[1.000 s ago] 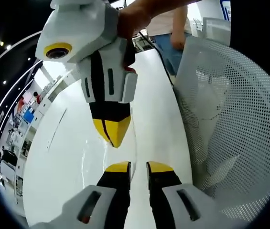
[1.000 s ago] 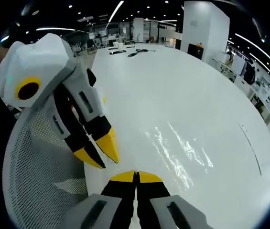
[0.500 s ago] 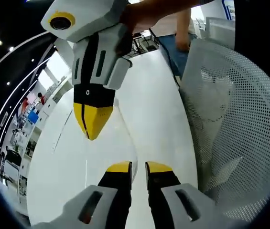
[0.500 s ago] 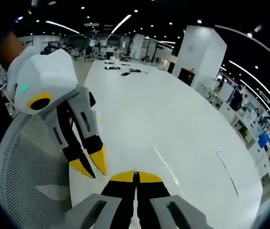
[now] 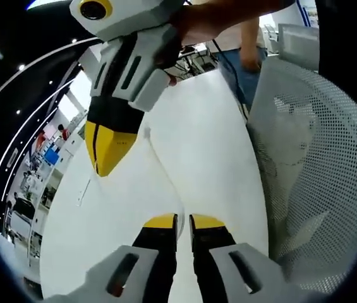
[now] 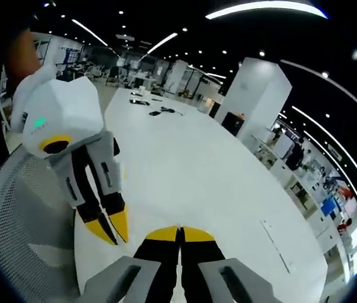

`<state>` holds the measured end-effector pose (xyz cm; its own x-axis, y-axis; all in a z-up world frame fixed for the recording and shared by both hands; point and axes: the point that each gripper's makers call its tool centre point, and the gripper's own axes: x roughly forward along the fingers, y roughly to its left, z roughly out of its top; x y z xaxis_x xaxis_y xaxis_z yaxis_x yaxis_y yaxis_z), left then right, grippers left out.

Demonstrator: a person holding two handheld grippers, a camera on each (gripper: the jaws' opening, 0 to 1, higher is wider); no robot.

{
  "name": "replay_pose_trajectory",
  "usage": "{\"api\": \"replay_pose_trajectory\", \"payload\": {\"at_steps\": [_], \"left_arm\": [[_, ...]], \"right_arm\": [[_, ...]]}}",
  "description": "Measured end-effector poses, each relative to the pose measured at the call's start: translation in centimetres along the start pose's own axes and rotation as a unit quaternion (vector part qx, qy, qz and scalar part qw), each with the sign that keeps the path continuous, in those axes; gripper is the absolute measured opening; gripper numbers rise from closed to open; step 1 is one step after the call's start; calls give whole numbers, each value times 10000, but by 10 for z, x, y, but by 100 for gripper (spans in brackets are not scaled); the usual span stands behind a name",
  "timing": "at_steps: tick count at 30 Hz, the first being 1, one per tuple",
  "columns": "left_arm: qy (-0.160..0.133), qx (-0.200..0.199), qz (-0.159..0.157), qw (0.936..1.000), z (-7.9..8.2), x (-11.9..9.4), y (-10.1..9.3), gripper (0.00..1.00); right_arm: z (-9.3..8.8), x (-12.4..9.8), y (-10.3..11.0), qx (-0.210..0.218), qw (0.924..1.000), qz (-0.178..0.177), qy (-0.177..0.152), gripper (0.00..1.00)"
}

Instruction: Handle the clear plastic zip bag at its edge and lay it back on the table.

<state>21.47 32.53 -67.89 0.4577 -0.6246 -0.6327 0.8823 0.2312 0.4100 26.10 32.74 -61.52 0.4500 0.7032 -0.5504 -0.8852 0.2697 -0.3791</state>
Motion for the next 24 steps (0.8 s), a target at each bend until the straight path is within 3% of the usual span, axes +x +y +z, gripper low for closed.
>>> {"api": "replay_pose_trajectory", "payload": {"at_steps": [4, 9, 24], "left_arm": [[-64, -41, 84, 9999, 6, 0, 7, 4], [-19, -23, 82, 10000, 2, 3, 7, 6], [62, -322, 12, 9995, -7, 4, 0, 0]], "right_arm": [[-1, 0, -9, 45, 9999, -131, 6, 0], [-8, 0, -13, 122, 9996, -224, 76, 0], [-62, 8, 14, 42, 9981, 99, 608, 0]]}}
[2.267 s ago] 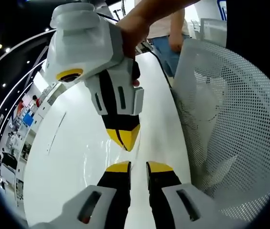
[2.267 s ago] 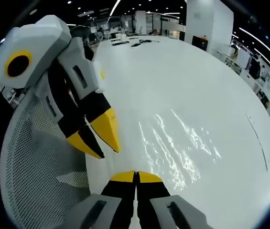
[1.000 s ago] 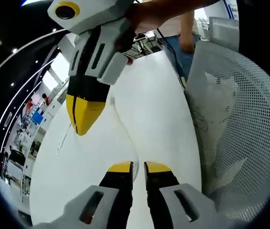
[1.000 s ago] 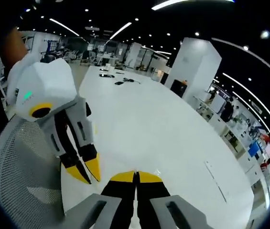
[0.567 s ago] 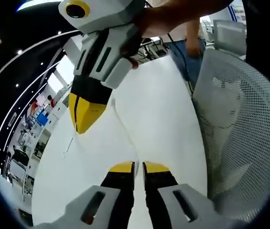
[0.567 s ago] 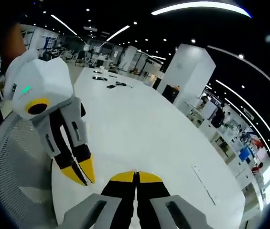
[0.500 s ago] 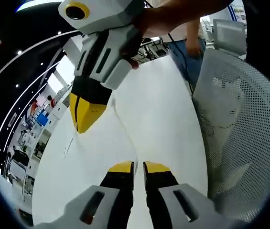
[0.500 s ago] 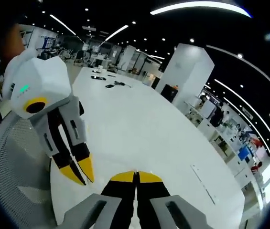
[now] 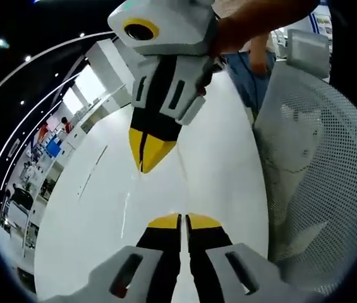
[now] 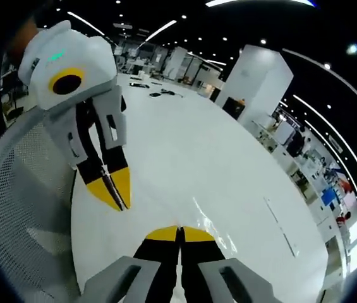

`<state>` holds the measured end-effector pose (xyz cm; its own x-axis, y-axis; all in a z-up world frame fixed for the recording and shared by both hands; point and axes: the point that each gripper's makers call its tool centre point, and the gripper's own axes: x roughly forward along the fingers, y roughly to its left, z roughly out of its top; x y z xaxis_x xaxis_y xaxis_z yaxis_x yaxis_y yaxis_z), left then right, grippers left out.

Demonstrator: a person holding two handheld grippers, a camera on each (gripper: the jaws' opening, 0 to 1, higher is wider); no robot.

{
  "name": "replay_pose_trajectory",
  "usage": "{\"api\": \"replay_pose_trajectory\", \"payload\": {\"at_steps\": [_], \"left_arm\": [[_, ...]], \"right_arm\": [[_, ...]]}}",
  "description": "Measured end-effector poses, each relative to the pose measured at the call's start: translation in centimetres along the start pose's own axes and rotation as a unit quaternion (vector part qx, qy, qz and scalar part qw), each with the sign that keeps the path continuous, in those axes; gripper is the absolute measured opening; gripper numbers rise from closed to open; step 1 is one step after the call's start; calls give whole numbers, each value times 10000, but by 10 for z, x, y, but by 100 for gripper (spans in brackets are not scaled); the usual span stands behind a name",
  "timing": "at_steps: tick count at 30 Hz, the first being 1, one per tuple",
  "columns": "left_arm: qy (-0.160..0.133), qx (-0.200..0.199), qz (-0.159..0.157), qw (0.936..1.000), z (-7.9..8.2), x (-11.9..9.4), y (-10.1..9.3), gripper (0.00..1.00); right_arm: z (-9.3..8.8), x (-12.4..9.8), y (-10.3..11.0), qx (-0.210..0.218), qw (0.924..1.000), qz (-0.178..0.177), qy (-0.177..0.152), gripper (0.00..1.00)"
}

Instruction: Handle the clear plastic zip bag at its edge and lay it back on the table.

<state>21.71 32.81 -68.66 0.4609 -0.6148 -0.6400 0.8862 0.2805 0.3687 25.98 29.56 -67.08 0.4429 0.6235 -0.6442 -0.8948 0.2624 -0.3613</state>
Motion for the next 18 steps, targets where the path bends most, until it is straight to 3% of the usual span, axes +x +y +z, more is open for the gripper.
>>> {"api": "replay_pose_trajectory", "payload": {"at_steps": [5, 10, 12, 18], "left_arm": [[-17, -247, 70, 9997, -3, -3, 0, 13], [26, -370, 111, 9992, -9, -5, 0, 16], [58, -419, 135, 9990, -13, -6, 0, 20], [113, -685, 208, 9974, -21, -8, 2, 26]], "right_arm": [[-13, 7, -1, 10, 9998, -3, 205, 0], [-18, 13, -6, -33, 9996, -7, 273, 0], [-20, 15, -11, -307, 9989, -15, 350, 0], [-26, 20, -25, -554, 9971, -57, 517, 0]]}}
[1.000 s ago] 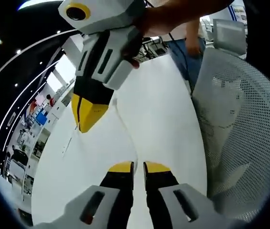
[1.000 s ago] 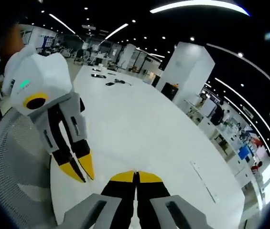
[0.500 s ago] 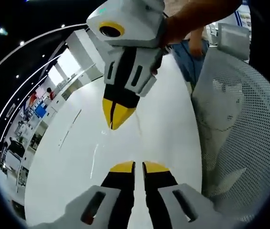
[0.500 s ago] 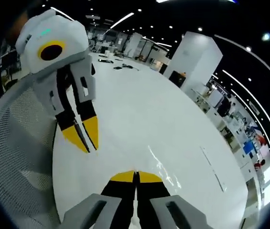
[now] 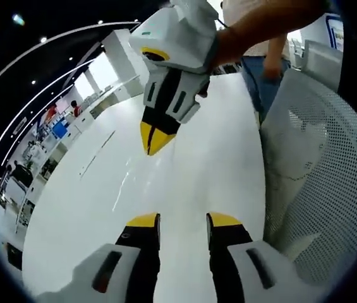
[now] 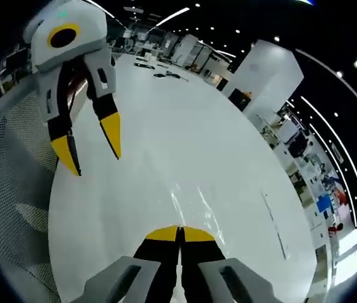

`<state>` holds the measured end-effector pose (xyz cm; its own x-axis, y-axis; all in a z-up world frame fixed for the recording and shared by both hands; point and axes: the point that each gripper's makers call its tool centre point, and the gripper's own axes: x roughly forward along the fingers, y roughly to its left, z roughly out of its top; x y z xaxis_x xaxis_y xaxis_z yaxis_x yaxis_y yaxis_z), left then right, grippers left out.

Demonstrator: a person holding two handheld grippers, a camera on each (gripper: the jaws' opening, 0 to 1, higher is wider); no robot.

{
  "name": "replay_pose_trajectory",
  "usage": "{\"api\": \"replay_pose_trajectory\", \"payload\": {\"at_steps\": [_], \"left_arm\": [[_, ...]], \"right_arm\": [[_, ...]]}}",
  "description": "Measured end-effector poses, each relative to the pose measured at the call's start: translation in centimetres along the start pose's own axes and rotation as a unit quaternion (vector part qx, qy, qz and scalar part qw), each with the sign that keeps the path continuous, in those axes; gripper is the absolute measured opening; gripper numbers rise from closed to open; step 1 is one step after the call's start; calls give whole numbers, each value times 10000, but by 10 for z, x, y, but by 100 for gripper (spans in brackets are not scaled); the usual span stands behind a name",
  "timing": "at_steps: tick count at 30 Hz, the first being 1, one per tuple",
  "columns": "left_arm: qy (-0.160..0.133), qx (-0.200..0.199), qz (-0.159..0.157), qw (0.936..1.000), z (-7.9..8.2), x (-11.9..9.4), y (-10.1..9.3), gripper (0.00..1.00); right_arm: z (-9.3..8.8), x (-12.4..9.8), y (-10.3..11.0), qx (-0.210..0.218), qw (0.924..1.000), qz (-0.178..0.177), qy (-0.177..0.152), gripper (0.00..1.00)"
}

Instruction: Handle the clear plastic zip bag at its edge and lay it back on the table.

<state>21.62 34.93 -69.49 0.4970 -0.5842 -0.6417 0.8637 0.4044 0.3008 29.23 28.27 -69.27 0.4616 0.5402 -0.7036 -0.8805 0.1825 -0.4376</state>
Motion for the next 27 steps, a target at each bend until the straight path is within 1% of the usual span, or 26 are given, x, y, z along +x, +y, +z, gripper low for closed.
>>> {"api": "replay_pose_trajectory", "payload": {"at_steps": [3, 6, 8, 12, 15, 19, 23, 27], "left_arm": [[-3, -53, 22, 10000, -2, -3, -1, 25], [-21, -114, 21, 9999, -4, -4, -3, 25], [73, -73, 12, 9999, -12, -5, -3, 26], [110, -233, 41, 9997, -17, -12, -2, 27], [153, -263, 60, 9995, -20, -14, -2, 28], [155, -307, 89, 9994, -21, -18, -3, 27], [136, -346, 138, 9992, -19, -21, -3, 28], [148, -383, 178, 9990, -21, -23, -3, 28]], "right_arm": [[-5, 4, -4, -15, 9999, -44, 92, 0], [-13, 14, -10, -20, 9998, -87, 179, 0], [-19, 17, -12, 4, 9995, -98, 295, 0], [-25, 22, -19, 75, 9990, -159, 399, 0], [-32, 25, -26, 110, 9985, -210, 501, 0], [-41, 32, -36, 129, 9977, -293, 597, 0], [-45, 33, -43, 152, 9969, -373, 679, 0], [-49, 33, -44, 195, 9962, -425, 738, 0]]}}
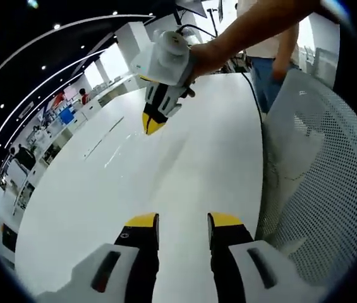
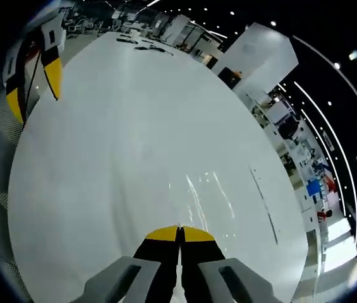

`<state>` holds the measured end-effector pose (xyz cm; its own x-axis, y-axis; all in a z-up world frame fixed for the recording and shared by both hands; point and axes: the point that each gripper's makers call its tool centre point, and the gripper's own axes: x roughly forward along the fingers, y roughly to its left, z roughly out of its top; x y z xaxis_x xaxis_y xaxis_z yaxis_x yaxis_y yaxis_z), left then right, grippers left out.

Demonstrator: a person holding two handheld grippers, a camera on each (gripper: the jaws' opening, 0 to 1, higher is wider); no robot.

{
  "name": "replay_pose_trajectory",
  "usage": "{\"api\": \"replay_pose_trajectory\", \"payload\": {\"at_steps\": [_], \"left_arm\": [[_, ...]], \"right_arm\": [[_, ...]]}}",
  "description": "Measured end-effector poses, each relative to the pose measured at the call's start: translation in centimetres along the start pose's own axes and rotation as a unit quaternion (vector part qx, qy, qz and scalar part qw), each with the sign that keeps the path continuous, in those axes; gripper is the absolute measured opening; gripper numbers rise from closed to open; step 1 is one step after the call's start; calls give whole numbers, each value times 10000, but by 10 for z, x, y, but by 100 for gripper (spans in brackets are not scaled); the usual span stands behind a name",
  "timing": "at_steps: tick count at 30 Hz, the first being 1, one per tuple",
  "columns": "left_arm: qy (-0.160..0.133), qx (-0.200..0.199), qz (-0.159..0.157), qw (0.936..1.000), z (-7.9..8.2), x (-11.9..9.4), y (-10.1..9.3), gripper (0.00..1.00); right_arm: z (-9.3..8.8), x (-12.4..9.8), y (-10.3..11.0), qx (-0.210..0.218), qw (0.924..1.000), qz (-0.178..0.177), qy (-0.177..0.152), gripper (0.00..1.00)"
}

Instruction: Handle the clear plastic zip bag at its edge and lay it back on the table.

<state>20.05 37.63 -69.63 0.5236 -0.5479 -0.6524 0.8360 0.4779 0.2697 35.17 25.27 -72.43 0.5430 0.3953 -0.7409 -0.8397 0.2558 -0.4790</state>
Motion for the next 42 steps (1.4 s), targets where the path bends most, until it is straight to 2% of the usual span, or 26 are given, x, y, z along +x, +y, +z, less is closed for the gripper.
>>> {"api": "replay_pose_trajectory", "payload": {"at_steps": [2, 6, 10, 13, 18, 25, 27, 29, 31, 35, 39, 42], "left_arm": [[3, -12, 14, 10000, -1, -1, 1, 28], [9, -70, 61, 10000, -3, -4, 4, 28], [0, -138, 81, 9999, -4, -4, 5, 28], [33, -54, 85, 9999, -6, -4, 6, 26], [60, -19, 94, 9999, -6, -2, 9, 26], [63, -38, 155, 9999, -4, -3, 13, 26], [60, -44, 163, 9998, -4, -4, 13, 26], [72, -43, 177, 9998, -5, -5, 12, 27], [80, -58, 164, 9998, -7, -5, 12, 27], [103, -46, 141, 9998, -9, -5, 11, 27], [80, -61, 153, 9998, -8, -5, 12, 27], [63, -26, 155, 9999, -7, -6, 11, 27]], "right_arm": [[-4, 4, -2, -145, 9999, -40, 55, 0], [-11, 8, -6, -17, 9998, -53, 166, 0], [-17, 16, -5, -143, 9995, -86, 272, 0], [-16, 22, -2, -198, 9995, -81, 218, 0], [-24, 29, -2, -747, 9966, -119, 336, 0], [-33, 38, -2, -663, 9969, 22, 416, 0], [-36, 39, 3, -256, 9986, 145, 428, 0], [-28, 41, 6, 74, 9996, 216, 144, 0], [-33, 38, 4, 138, 9994, 135, 300, 0], [-34, 39, 5, 721, 9971, 210, 153, 13], [-36, 35, 5, 706, 9973, 163, 148, 19], [-34, 32, 8, 997, 9948, 198, 85, 27]]}}
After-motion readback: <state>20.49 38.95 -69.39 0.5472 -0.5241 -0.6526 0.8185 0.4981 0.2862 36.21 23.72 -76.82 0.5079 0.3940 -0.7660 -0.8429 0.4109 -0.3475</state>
